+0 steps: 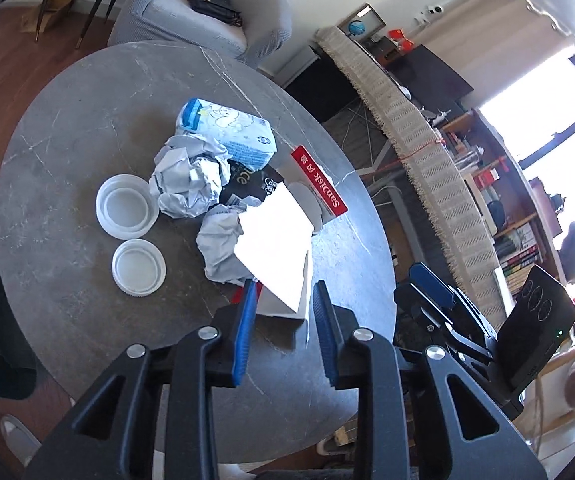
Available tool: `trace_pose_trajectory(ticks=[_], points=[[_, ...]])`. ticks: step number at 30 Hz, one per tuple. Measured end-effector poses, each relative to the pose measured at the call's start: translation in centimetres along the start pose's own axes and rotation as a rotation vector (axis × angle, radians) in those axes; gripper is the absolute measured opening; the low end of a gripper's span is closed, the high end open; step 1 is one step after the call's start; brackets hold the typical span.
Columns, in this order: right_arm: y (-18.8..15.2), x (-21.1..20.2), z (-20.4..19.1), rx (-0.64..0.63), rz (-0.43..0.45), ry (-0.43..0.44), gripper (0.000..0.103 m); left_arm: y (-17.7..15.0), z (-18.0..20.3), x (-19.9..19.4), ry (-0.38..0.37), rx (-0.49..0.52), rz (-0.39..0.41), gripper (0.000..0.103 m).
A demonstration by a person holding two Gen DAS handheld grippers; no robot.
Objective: Collect trash
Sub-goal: 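Grasp the red SanDisk card with the left gripper while the right grasps torn white cardboard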
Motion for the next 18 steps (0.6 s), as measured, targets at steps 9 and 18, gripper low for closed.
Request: trace_pose_trajectory(ticks=[9, 18], points=[[1.4, 3.4, 0.3, -0.029, -0.050, -0.002, 0.041, 0.3, -1.2, 1.3, -0.018, -0.080, -0.003, 0.022], [1.8, 6.7, 1.0, -0.026, -0.082, 0.019, 0.027, 0.7, -0.9, 1.3, -0.060, -0.093, 0.001, 0.008]])
Point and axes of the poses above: each gripper's, at about its wrist camera, not at the fingertips, and x roughly the way its jaws point, z to its right, y to its top, the point moved 9 cm from there along x, roughly the way its jaws point, and after that the axes turned 12 degrees about -x, right-handed, at the moved point
